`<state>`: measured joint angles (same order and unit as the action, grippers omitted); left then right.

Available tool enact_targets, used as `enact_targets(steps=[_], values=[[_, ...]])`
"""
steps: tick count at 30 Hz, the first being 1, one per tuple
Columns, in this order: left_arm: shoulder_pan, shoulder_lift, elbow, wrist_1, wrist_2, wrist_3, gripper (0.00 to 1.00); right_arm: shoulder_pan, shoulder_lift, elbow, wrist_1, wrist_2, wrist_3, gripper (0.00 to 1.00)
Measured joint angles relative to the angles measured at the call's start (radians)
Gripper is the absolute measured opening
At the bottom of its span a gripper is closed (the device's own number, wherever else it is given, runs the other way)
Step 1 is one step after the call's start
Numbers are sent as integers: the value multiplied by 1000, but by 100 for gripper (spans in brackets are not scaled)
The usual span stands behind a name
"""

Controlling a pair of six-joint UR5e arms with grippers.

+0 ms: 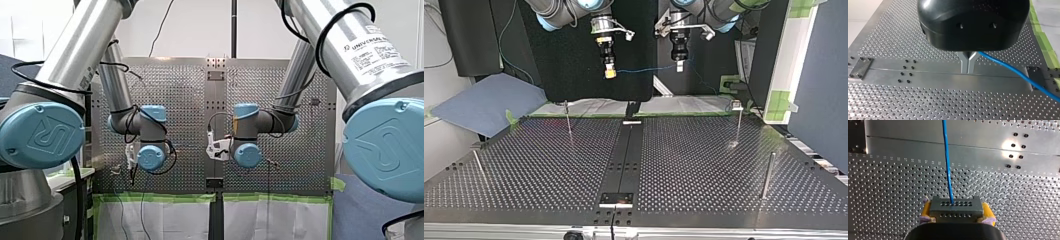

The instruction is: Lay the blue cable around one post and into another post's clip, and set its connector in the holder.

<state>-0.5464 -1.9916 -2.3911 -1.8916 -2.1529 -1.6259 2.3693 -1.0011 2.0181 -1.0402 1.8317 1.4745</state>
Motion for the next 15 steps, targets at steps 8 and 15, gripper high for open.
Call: enact_targets(steps=[8,15], values=[[0,0,0,0,0,0,0,0,0,0,0,0,0,0],[2,-18,7,-1,-3,3,0,6,6,6,7,-2,-1,0]])
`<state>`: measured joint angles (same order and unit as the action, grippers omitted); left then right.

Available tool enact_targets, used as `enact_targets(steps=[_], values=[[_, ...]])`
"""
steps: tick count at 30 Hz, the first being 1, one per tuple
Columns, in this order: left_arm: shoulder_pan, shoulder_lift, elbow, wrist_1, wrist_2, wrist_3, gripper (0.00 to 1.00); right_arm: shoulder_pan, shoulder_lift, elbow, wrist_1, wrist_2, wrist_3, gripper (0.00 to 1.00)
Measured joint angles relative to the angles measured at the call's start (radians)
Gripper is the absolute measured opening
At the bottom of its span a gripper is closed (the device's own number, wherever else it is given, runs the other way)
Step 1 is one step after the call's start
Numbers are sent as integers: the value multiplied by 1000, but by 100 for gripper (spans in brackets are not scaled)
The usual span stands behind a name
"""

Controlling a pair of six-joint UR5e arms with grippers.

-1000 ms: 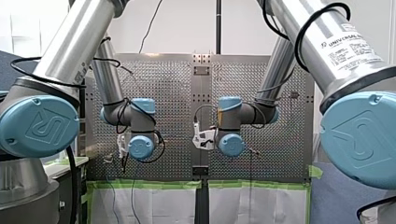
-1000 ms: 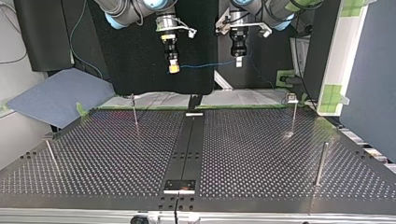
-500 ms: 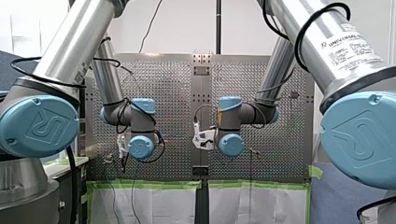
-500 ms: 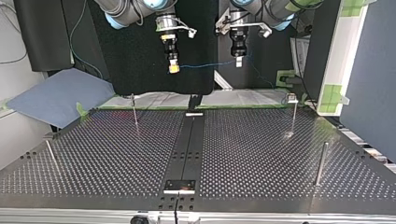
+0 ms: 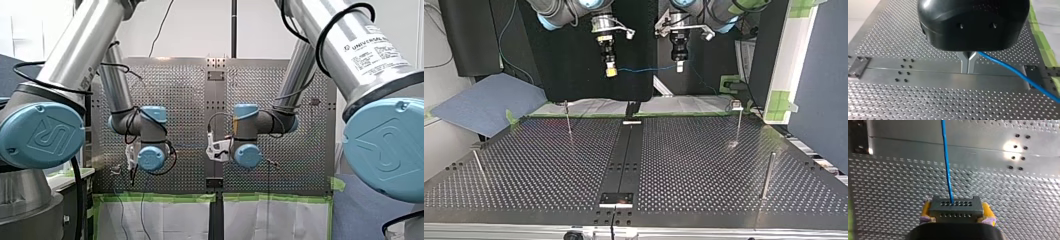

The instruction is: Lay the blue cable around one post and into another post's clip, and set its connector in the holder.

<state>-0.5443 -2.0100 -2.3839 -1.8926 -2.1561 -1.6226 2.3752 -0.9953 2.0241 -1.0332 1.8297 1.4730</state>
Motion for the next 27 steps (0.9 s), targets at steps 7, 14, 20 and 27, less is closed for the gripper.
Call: enact_targets(steps=[7,14,20,27], values=[[1,-30,3,-1,-1,1,0,18,47,19,41,-2,-2,0],[1,-32,4,-1,-1,1,0,19,52,20,45,-3,-2,0],[1,-32,4,-1,-1,1,0,19,52,20,45,-3,-2,0],[1,-32,4,-1,-1,1,0,19,52,20,45,-3,-2,0]])
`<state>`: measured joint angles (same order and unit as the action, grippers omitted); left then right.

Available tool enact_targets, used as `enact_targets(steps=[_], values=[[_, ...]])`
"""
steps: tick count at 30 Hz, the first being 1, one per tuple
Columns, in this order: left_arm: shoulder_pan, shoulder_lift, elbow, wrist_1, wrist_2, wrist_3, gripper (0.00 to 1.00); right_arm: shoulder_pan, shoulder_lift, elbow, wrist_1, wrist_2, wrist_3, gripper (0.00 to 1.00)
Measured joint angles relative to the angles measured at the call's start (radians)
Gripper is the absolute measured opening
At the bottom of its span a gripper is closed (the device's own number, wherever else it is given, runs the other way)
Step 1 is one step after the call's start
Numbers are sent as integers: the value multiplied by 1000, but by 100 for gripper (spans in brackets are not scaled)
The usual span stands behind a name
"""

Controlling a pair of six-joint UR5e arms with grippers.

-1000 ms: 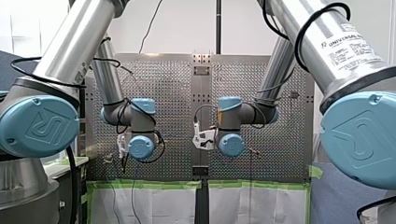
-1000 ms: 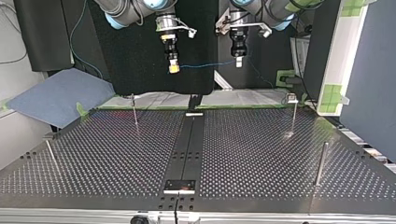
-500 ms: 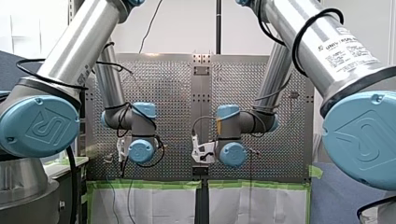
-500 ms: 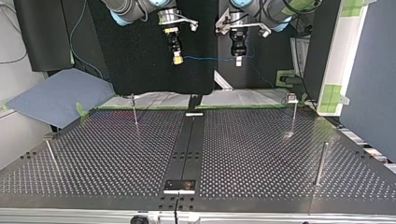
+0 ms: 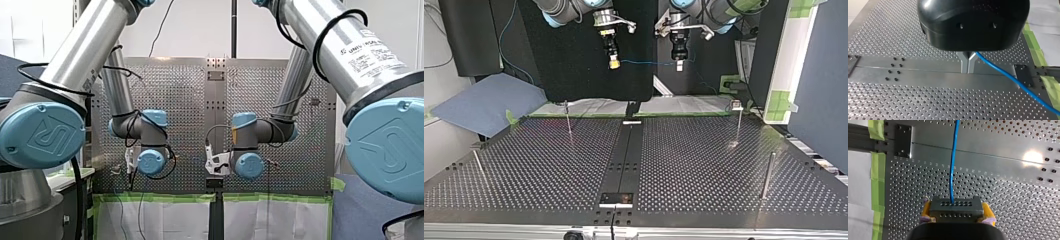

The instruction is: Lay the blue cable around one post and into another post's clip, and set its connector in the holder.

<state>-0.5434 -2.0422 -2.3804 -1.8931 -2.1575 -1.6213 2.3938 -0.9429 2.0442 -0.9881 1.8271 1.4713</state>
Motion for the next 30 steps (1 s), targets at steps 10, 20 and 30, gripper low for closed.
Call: enact_targets(steps=[10,20,30], values=[[0,0,0,0,0,0,0,0,0,0,0,0,0,0],[-1,1,1,-1,-1,-1,0,0,0,0,0,0,0,0],[-63,63,65,-65,-41,-43,0,-57,-57,18,57,-48,57,0]])
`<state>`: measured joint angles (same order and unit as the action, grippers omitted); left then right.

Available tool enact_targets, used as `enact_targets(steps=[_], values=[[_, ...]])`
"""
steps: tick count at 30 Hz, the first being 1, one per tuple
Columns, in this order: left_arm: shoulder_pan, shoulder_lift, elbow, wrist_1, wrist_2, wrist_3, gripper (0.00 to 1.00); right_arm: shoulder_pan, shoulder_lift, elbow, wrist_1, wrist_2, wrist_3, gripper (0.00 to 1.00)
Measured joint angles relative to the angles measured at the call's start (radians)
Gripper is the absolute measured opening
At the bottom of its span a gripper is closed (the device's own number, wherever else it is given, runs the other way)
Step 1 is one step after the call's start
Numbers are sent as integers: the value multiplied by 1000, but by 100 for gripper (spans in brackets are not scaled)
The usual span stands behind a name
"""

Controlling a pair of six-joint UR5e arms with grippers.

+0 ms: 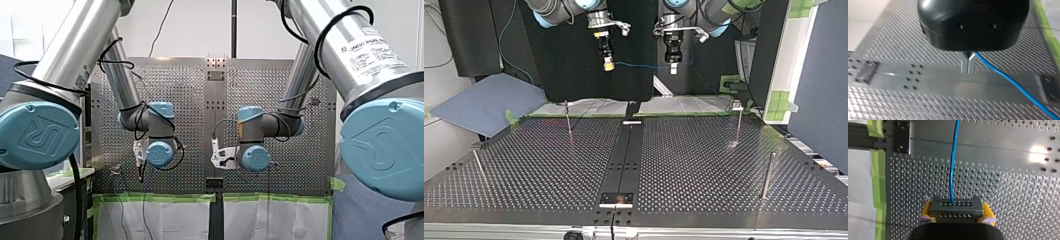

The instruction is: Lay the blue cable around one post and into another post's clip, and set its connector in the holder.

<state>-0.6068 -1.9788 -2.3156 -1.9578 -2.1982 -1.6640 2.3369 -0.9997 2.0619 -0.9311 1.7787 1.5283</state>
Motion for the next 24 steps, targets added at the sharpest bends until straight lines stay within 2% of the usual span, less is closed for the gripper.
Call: enact_targets(steps=[4,8,10,13,19,24], values=[[-4,37,26,-37,-6,-20,0,-29,-37,0,37,-7,37,0],[21,75,33,-75,-14,-31,0,-39,-71,-5,71,-13,71,0],[40,97,35,-97,-2,-35,0,-41,-89,-16,89,-17,89,0],[70,128,36,-128,24,-38,0,-42,-112,-35,112,-22,106,0],[124,182,41,-182,71,-40,0,-43,-166,-87,166,-43,112,0],[171,229,60,-228,65,-51,0,-39,-215,-136,208,-71,96,0]])
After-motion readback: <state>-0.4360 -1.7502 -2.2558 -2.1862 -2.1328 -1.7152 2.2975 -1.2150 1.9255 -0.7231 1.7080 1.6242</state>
